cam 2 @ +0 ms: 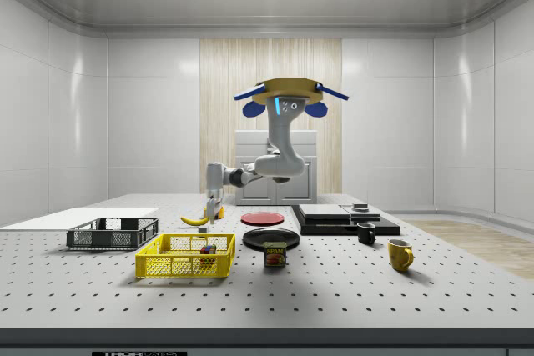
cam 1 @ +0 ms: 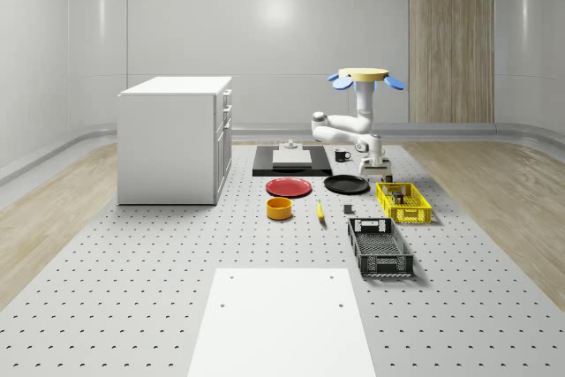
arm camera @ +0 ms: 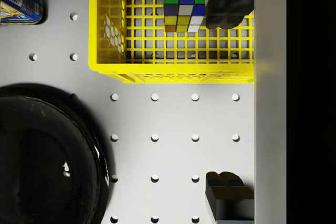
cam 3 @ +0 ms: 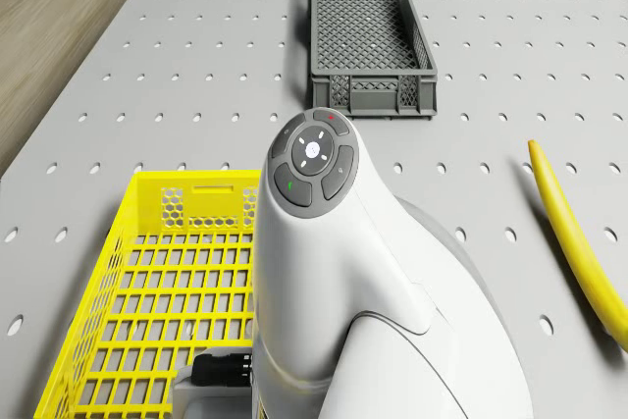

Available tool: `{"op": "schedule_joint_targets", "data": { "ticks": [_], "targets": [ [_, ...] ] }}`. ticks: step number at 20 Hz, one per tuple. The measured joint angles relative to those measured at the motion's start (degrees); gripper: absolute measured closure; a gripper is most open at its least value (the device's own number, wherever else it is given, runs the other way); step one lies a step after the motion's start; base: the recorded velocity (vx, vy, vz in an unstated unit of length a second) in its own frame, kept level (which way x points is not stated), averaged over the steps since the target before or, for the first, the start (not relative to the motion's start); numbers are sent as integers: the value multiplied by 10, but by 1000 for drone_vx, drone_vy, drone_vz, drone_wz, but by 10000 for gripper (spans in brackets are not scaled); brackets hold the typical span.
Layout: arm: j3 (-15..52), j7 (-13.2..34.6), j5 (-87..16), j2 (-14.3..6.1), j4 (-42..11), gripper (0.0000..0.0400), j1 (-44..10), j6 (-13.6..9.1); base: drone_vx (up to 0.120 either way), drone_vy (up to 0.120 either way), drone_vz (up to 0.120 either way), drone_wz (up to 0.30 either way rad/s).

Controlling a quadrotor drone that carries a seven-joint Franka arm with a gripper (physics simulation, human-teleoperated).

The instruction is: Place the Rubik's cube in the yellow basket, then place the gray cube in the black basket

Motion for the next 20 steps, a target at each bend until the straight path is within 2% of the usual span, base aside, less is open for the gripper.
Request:
{"op": "schedule_joint_targets", "data": {
  "ticks": [5,16,20],
  "targets": [
    [0,0,0,-1,0,0,0,1,0,-120,0,0],
    [0,0,1,-3,0,0,-1,3,116,-120,0,0],
    [0,1,1,-3,0,0,-1,3,50,-120,0,0]
  ]
}}
